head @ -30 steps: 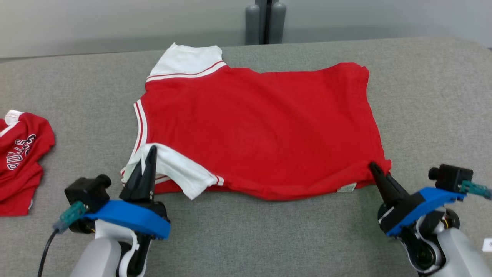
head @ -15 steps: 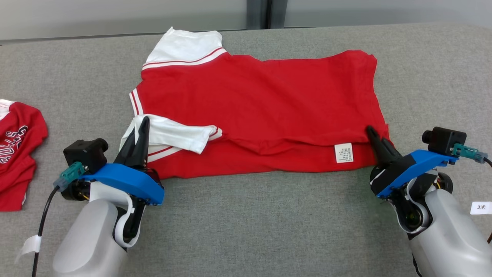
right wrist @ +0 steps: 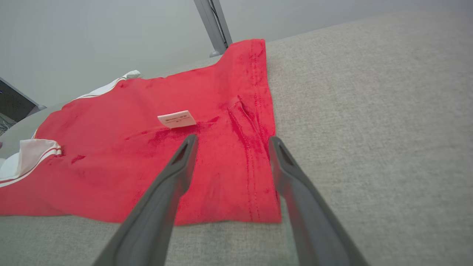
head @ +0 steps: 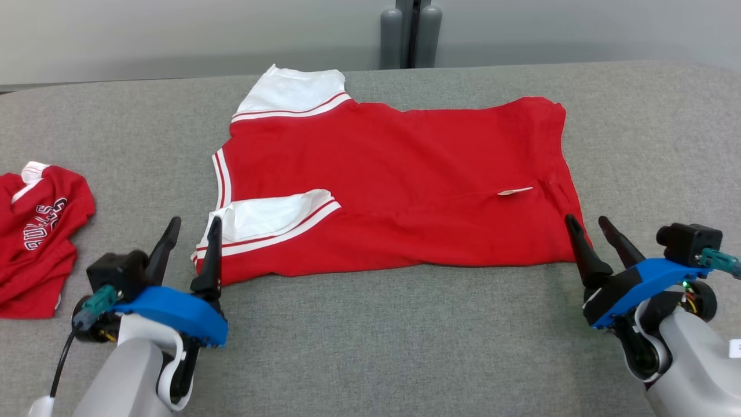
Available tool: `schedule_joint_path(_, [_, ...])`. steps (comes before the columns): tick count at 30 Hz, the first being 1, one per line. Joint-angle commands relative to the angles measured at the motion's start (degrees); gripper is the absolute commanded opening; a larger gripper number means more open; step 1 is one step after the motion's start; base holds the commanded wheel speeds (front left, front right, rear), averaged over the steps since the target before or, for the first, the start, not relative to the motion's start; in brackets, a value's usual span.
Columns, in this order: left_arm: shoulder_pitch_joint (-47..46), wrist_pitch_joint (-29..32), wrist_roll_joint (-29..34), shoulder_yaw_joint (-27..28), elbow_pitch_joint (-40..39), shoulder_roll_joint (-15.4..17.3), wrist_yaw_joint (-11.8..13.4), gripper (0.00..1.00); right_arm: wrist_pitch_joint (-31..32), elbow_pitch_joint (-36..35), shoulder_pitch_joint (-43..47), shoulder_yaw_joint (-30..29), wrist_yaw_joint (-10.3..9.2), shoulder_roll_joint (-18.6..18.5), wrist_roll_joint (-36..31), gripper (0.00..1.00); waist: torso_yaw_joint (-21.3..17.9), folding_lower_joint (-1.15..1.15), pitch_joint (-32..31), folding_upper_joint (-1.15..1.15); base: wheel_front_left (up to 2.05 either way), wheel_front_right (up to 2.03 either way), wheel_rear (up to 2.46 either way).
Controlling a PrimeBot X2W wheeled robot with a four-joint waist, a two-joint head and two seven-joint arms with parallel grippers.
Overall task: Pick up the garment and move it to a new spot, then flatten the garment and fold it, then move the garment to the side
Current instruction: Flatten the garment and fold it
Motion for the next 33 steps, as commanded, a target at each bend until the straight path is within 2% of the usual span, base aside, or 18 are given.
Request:
schedule_joint_path(1, [1.11,-0.35,0.39,0.04,-0.25,0.37,-0.21,1.0,-0.34,0.32,0.54,0.09,0.03,-0.97,-0.17,1.0,0.06,0.01,-0.11,-0.01,0.0,0.0,0.0])
schedule_joint_path(11, [4.33,0.54,2.0,-1.71,1.27,0.51,0.83,1.0,0.27,3.48,-1.42,1.3,0.03,-2.17,-2.41,1.0,0.61,0.01,0.56,-0.01,0.0,0.0,0.0])
schedule_joint_path(27, [-2.53,2.73,2.85,-4.62,10.54,-0.3,0.37,1.0,4.1,13.19,-7.27,6.03,0.03,-0.42,-5.63,1.0,1.15,0.01,3.31,-0.01,0.0,0.0,0.0])
schedule_joint_path(28, [-2.9,2.91,2.93,-4.82,11.13,-0.37,0.31,0.69,4.46,13.38,-7.47,6.52,0.04,-0.21,-5.45,0.47,1.22,0.01,3.31,-0.01,0.0,0.0,0.0])
schedule_joint_path(29, [-3.22,2.91,2.93,-4.93,11.5,-0.46,0.28,0.3,4.33,13.34,-7.66,6.75,0.05,-0.01,-5.05,0.27,1.28,0.01,3.3,-0.01,0.0,0.0,0.0])
schedule_joint_path(30, [-3.51,2.88,2.92,-5.08,11.89,-0.53,0.28,0.0,4.19,13.25,-7.75,7.01,0.08,0.07,-4.63,0.0,1.35,0.01,3.28,-0.01,0.0,0.0,0.0])
schedule_joint_path(33, [-4.48,2.53,2.75,-5.37,12.55,-0.98,0.39,0.0,3.57,13.06,-7.67,7.31,0.07,0.27,-3.05,0.0,1.58,0.01,2.85,-0.01,0.0,0.0,0.0])
